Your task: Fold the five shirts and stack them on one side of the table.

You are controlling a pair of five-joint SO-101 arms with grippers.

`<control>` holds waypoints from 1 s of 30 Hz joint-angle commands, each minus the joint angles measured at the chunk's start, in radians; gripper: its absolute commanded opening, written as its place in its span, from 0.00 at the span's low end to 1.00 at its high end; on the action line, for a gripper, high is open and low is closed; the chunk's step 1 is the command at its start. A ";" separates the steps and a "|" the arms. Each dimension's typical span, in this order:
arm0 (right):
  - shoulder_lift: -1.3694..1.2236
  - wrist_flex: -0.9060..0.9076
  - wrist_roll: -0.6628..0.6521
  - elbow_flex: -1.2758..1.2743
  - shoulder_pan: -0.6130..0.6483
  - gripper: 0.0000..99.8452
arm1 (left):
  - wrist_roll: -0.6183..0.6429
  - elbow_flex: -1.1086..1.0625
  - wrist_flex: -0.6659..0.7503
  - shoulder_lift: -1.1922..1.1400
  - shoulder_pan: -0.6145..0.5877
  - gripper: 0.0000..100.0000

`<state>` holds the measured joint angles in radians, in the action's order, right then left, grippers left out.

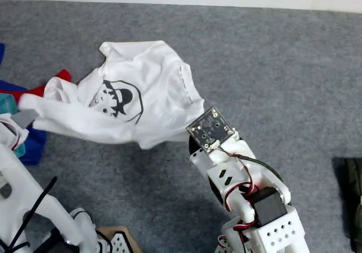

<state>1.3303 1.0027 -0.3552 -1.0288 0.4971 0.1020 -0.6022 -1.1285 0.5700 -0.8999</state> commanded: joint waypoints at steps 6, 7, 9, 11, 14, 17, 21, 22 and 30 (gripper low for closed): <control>0.008 -0.045 0.011 0.007 0.010 0.01 | 0.000 0.216 -0.232 0.010 0.094 0.42; 0.008 -0.045 0.011 0.007 0.010 0.01 | 0.000 0.202 -0.235 0.008 0.110 0.42; 0.008 -0.044 0.011 0.005 0.010 0.01 | -0.002 0.140 -0.232 0.008 0.124 0.42; 0.010 -0.048 0.011 -0.016 0.010 0.01 | -0.008 0.042 -0.199 0.007 0.120 0.42; 0.010 -0.053 0.011 -0.030 0.012 0.01 | -0.009 -0.143 -0.035 0.005 0.099 0.42; 0.010 -0.059 0.011 -0.031 0.013 0.01 | -0.003 -0.275 0.153 0.008 0.088 0.42; 0.010 -0.059 0.011 -0.031 0.013 0.01 | -0.002 -0.401 0.381 0.007 0.094 0.42; 0.010 -0.059 0.011 -0.031 0.013 0.01 | -0.002 -0.430 0.436 0.007 0.101 0.42; 0.010 -0.059 0.011 -0.031 0.015 0.01 | -0.008 -0.538 0.644 0.002 0.194 0.11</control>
<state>1.3303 0.9643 -0.3552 -1.0717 0.5017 0.1020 -1.1316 -0.5577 0.5700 -0.7695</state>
